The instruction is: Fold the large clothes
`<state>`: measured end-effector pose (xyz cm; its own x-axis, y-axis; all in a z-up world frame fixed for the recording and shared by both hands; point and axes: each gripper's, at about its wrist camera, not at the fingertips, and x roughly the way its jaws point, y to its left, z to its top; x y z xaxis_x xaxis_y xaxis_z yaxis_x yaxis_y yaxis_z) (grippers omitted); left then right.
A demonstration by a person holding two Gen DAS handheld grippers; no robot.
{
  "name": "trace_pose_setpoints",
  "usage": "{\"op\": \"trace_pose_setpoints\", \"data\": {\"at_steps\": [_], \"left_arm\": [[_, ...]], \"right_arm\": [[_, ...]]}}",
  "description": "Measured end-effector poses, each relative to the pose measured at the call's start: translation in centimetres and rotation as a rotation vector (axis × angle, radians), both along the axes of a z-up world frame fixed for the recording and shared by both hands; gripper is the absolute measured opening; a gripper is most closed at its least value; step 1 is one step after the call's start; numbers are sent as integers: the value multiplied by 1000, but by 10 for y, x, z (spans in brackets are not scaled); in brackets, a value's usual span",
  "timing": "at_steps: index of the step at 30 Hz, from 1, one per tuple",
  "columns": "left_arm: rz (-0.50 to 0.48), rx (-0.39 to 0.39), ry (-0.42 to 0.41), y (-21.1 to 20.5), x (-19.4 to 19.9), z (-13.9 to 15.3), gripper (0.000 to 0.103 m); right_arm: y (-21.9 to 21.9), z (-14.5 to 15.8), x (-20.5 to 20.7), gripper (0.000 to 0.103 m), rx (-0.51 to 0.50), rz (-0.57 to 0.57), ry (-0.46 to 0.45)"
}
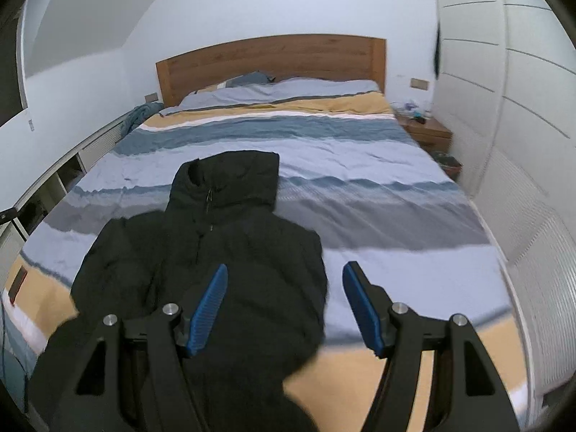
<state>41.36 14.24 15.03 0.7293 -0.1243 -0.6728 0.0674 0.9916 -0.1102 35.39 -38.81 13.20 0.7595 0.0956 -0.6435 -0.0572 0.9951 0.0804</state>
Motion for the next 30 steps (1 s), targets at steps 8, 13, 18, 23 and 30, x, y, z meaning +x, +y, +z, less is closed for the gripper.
{"op": "trace_pose_setpoints", "data": {"at_steps": [8,13,18,23,30], "left_arm": [[-84,2,38,-71,192,-57,102],[-98,-47,136,-95,261,-98,102],[-82,-124,213,-102,312,-132,102],[-63,-228,268,-107,360,-158,102],[-67,-309,321,-124,405,-194,102]], "right_arm": [[28,-49,186,65,57,60,31],[36,-78,266,66,178,69,96],[39,-101,329,69,229,62,169],[40,-124,390,70,298,67,223],[41,-158,446,71,356,58,285]]}}
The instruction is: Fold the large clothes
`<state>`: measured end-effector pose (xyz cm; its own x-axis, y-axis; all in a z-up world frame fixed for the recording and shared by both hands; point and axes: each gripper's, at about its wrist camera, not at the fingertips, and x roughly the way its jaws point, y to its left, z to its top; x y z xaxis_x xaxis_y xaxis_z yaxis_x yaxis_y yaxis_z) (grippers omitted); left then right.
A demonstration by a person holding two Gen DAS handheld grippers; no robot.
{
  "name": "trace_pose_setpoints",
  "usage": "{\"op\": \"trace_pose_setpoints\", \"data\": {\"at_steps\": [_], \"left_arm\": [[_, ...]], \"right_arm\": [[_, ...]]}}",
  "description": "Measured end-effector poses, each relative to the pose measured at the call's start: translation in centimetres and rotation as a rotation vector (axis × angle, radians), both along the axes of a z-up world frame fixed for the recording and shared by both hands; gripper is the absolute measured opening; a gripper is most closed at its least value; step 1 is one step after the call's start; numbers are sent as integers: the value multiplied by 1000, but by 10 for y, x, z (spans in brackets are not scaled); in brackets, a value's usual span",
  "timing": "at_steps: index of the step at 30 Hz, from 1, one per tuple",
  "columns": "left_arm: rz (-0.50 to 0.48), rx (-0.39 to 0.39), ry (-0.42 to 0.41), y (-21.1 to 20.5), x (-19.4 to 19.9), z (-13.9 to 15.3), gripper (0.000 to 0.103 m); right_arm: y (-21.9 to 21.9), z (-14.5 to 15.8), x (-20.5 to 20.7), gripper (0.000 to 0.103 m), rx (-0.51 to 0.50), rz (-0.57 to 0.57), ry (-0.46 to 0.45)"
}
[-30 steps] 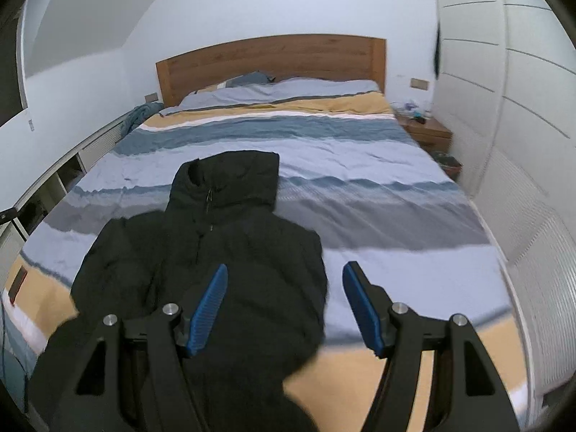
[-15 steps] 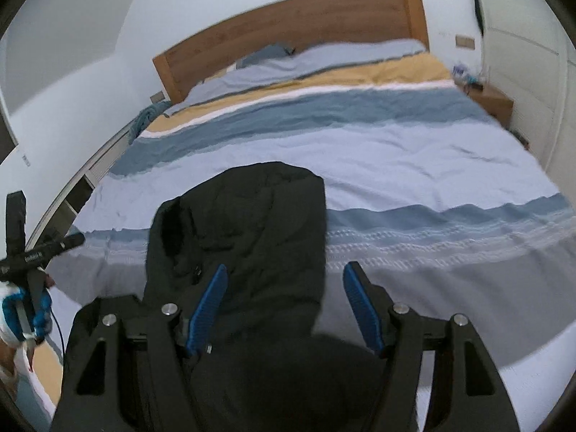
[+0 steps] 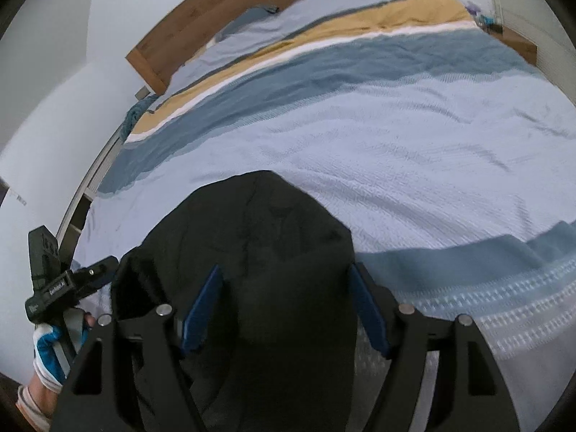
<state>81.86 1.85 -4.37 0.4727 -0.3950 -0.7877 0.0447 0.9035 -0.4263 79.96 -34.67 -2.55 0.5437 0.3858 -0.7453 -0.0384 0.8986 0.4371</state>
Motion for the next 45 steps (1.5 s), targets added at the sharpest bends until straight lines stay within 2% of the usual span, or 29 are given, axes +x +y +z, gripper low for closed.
{"op": "trace_pose_setpoints", "data": {"at_steps": [3,5,6,7,8,9,10,12,15,21,25,28,32,37,40,45], "left_arm": [[13,-37,38,-4,9,-16,102],[29,-52,68,-5,15,-25,96],[29,-66,81,-6,17,-27,84],[26,-79,104,-8,19,-31,66],[23,-83,118,-8,20,-32,56],[20,-83,133,-10,20,-33,39],[22,-73,138,-10,19,-32,29],[13,-51,127,-11,13,-23,20],[5,-46,103,-8,-1,-4,17],[-24,-21,61,-5,-51,39,16],[-11,-39,48,8,-96,58,15],[-19,-53,25,17,-141,68,15],[-57,-32,8,16,-184,64,15],[-73,-24,39,17,-228,32,15],[-97,4,39,14,-245,19,15],[-148,74,15,7,-263,16,14]], "right_arm": [[3,-16,17,71,-10,10,51],[3,-26,28,71,-10,11,95],[4,-30,32,71,6,14,113],[6,-31,34,70,13,19,123],[9,-32,35,68,8,23,127],[12,-32,36,54,3,34,134],[14,-31,35,46,-11,43,145],[18,-26,32,22,-48,51,149],[18,-7,21,17,-62,58,143],[24,41,-23,17,-75,104,117],[25,69,-75,17,-37,123,69],[23,79,-121,17,-19,140,27],[17,71,-168,17,-3,144,15],[6,42,-202,17,-9,129,51],[5,23,-216,17,-23,129,70],[4,8,-238,17,-52,143,76]]}}
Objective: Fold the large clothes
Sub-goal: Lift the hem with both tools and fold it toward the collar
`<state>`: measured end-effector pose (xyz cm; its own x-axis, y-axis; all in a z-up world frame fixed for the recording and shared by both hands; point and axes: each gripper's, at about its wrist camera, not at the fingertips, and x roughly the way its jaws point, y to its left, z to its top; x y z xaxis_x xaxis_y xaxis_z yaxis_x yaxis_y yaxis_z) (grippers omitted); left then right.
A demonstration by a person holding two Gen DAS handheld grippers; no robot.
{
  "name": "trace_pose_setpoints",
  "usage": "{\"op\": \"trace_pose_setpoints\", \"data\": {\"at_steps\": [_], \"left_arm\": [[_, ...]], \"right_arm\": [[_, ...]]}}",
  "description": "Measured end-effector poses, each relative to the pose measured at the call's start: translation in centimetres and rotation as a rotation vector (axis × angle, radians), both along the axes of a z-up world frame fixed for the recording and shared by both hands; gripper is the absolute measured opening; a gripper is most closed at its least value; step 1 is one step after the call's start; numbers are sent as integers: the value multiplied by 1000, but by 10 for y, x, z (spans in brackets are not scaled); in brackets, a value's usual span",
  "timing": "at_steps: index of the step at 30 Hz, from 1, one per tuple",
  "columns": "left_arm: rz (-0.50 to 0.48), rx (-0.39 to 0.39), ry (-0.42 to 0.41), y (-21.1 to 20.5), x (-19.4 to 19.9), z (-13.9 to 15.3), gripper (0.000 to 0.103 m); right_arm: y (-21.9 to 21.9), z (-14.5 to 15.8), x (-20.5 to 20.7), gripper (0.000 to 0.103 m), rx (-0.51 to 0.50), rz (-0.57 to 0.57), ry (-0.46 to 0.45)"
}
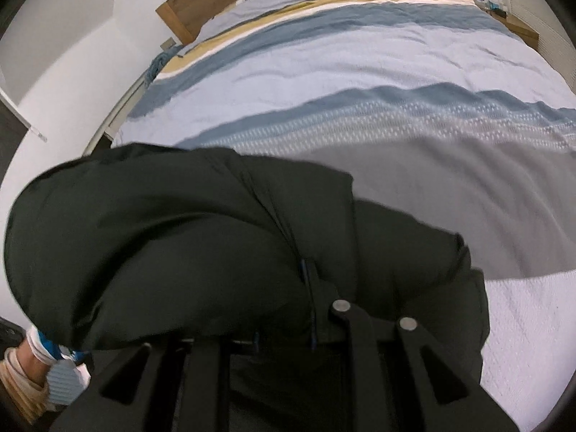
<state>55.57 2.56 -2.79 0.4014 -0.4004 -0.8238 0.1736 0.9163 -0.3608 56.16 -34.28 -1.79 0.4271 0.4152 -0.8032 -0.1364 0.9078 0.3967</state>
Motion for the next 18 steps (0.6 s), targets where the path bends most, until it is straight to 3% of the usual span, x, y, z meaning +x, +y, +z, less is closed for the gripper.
{"op": "trace_pose_setpoints", "data": {"at_steps": [5,9,11,13,17,18], "left_arm": [[-33,40,-41,-2,-10,6,15],[-36,90,-27,-5,-12,-8,20],[-31,93,-32,-7,-15,-3,28],[-36,104,-34,-10,-19,3,51],[-72,151,-23,-10,-37,9,59],[-74,148,-12,-9,-41,11,59]], "right_arm": [[-4,1,-18,17,-15,13,-33],[0,-12,-24,18,-81,33,-21],[5,-8,-30,19,-117,47,-38],[8,-3,-35,19,-147,64,-46],[9,8,-46,41,-196,98,-40],[8,11,-50,42,-202,107,-34]]}}
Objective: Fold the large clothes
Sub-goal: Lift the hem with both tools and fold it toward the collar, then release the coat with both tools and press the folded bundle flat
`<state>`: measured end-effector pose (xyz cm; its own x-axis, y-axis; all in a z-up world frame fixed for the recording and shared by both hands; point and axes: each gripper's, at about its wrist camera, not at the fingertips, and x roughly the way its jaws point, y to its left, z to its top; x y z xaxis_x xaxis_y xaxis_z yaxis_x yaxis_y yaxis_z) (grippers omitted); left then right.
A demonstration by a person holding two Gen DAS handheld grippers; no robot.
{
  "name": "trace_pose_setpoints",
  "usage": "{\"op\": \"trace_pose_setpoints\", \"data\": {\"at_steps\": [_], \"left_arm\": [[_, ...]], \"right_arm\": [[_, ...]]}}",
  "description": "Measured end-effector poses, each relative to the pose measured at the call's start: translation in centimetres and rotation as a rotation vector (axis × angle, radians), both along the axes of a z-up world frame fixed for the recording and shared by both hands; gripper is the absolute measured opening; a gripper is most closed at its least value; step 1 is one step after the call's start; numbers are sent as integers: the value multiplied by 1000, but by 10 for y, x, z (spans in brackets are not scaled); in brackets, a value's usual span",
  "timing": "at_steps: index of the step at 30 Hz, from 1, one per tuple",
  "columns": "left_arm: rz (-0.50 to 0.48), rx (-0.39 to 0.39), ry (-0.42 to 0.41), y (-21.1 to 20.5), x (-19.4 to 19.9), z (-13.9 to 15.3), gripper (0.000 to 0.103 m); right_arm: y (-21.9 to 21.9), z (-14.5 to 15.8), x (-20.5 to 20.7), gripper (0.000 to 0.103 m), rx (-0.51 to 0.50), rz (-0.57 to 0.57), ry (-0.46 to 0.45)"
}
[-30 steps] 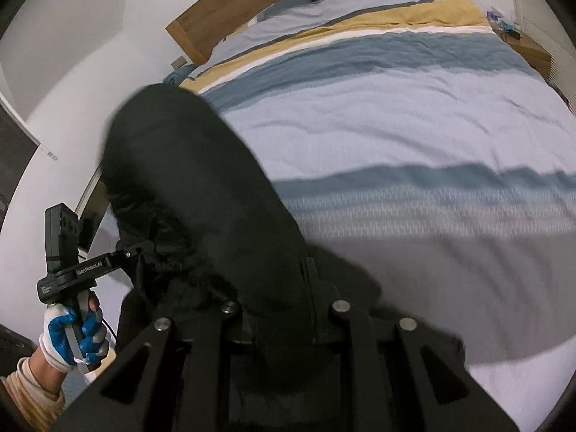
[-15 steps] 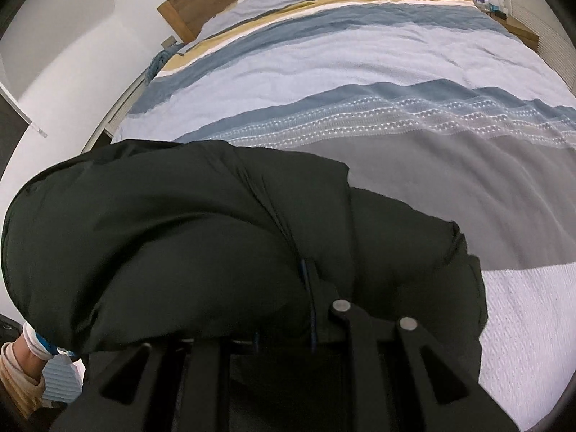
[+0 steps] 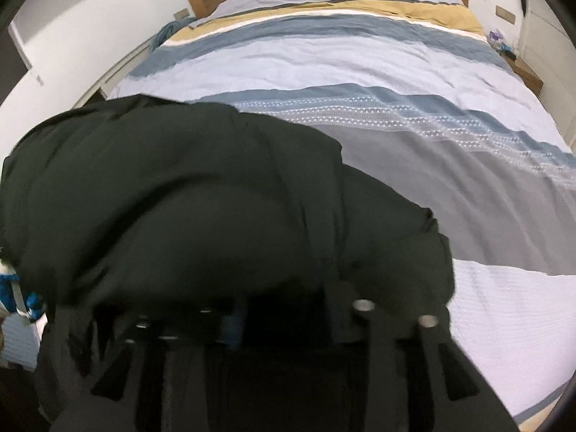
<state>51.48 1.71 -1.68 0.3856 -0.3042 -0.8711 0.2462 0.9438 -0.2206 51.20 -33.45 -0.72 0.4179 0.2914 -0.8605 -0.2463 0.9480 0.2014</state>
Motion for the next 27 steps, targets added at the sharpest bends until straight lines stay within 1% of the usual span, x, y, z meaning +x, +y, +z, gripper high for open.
{"op": "trace_pose_setpoints", "data": {"at_steps": [1,3,6,8,10,12,15,18,21,24,27], "left_arm": [[-1,-5,10,5,-6,4,59],[5,-11,3,14,-18,16,60],[36,-19,-31,34,-33,43,70],[61,-34,-59,44,-33,62,72],[84,-50,-85,48,-25,78,78],[91,-73,-116,42,-10,92,78],[74,-91,-143,18,18,104,79],[44,-110,-142,-10,39,100,79],[0,-105,-130,-39,51,88,79],[-40,-80,-112,-61,48,70,79],[-76,-53,-69,-72,30,42,79]], "right_arm": [[-3,4,-5,42,-4,9,12],[-10,13,-14,42,-13,14,20],[-26,31,-25,42,-10,2,13],[-32,48,-26,42,-25,-7,-8],[-32,67,-18,42,-14,-4,-40],[-25,83,-9,42,3,-3,-73],[-9,104,13,43,69,4,-116],[14,109,26,44,96,31,-131],[40,103,31,44,108,75,-120],[59,79,25,44,90,111,-74],[70,53,14,45,26,146,-26]]}}
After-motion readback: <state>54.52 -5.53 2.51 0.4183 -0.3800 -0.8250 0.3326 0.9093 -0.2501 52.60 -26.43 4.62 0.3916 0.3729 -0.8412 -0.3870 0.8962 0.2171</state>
